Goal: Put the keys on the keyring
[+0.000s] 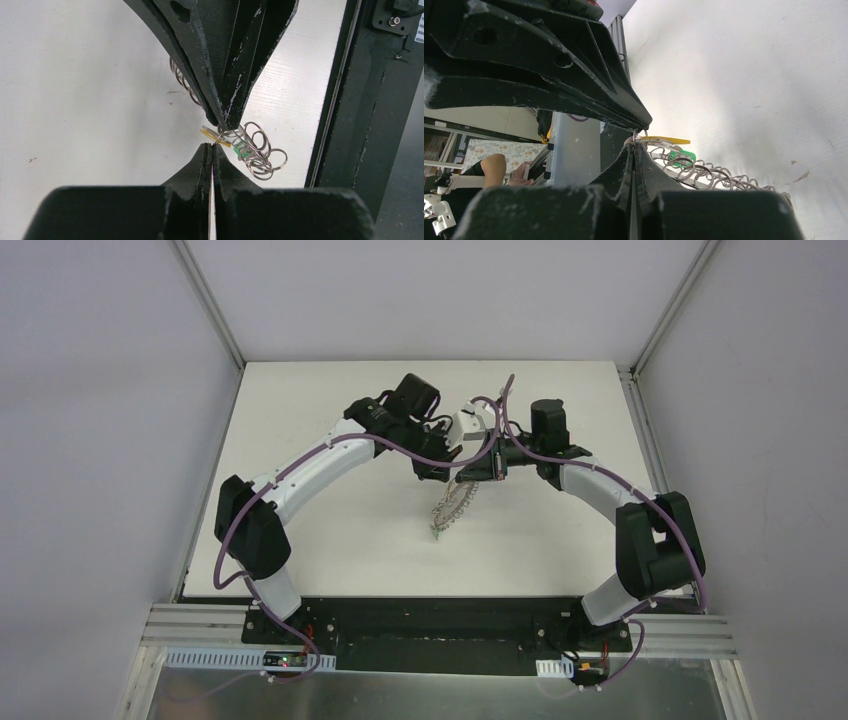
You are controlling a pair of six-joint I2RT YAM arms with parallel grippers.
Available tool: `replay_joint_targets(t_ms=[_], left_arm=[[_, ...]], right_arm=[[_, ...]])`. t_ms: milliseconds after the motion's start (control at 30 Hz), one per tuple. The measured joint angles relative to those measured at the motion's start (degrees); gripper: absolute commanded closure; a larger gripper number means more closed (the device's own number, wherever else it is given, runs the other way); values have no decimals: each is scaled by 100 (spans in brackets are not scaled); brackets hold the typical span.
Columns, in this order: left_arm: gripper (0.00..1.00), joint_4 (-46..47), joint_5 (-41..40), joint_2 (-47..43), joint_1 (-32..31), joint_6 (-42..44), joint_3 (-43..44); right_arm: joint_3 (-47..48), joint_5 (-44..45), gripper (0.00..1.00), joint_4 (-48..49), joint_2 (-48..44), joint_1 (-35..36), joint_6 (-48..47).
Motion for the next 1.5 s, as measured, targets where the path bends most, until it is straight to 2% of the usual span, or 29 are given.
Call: replay_joint_targets(t_ms=[733,1067,1200,1500], left_arm=[[100,4,-118,-72,0,2,-13],[100,20,-83,-85,0,-9,-57],[100,17,-63,-85,0,-74,-68],[100,17,199,-85,109,-527,-79]], right_arm=[[0,2,94,0,0,-22,-2],[0,2,88,-35,0,-33,-20],[2,2,83,-68,0,-33,-74],[55,76,76,-385,-35,-157,-398]])
